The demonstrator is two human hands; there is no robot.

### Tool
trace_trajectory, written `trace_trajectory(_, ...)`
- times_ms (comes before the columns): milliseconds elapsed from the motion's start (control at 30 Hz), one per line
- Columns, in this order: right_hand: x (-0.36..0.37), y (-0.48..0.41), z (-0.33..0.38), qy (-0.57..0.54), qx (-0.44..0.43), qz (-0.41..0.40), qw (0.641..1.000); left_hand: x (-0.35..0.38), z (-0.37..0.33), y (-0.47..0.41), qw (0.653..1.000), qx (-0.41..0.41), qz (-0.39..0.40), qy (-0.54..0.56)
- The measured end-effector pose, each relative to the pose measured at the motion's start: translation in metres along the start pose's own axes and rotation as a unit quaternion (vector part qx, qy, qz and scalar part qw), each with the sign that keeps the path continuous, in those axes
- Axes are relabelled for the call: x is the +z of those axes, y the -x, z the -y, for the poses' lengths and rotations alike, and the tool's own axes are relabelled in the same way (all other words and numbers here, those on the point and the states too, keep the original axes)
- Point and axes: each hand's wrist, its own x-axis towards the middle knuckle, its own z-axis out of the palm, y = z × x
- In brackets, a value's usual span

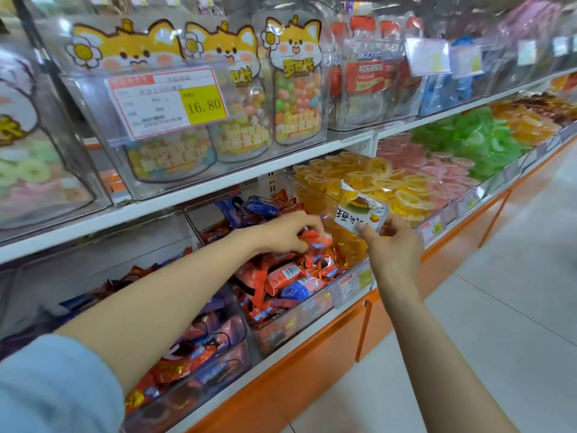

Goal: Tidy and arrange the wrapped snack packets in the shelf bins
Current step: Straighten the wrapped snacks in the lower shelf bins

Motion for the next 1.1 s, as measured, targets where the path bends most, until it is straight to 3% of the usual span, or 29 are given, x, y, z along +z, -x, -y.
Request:
trace_trajectory(67,0.000,0.000,0.001,0.000,0.004,0.009,1.000,-0.009,0.006,0.000,0.998,-0.026,-0.024,0.059)
trace_trajectory(133,0.001,0.001,0.001,0.009,0.001,0.020,1.000,-0.014,0.008,0.004,0.989,-0.042,0.023,0.137)
trace_trajectory(200,0.001,0.003,0.004,0.021,-0.006,0.025,0.999,-0.015,0.011,0.008,0.991,-0.046,0.052,0.115)
trace_trajectory(300,0.001,0.004,0.004,0.029,-0.010,0.035,0.999,-0.014,0.019,0.013,0.986,-0.044,0.140,-0.078)
trace_trajectory(400,0.003,0.005,0.003,0.030,-0.015,0.041,0.999,-0.006,0.026,0.020,0.929,-0.083,0.217,-0.289)
trace_trajectory(500,0.004,0.005,0.001,0.032,-0.009,0.045,0.998,-0.003,0.032,0.024,0.919,-0.115,0.166,-0.340)
trace_trajectory(633,0.007,0.004,-0.001,0.038,0.001,0.052,0.998,-0.009,0.043,0.029,0.937,-0.163,0.096,-0.295)
trace_trajectory(767,0.006,0.005,0.000,0.036,-0.011,0.064,0.997,-0.010,0.050,0.032,0.936,-0.150,0.039,-0.317)
trace_trajectory(1100,0.010,0.005,0.000,0.028,-0.002,0.063,0.998,-0.005,0.059,0.030,0.960,-0.188,-0.072,-0.192)
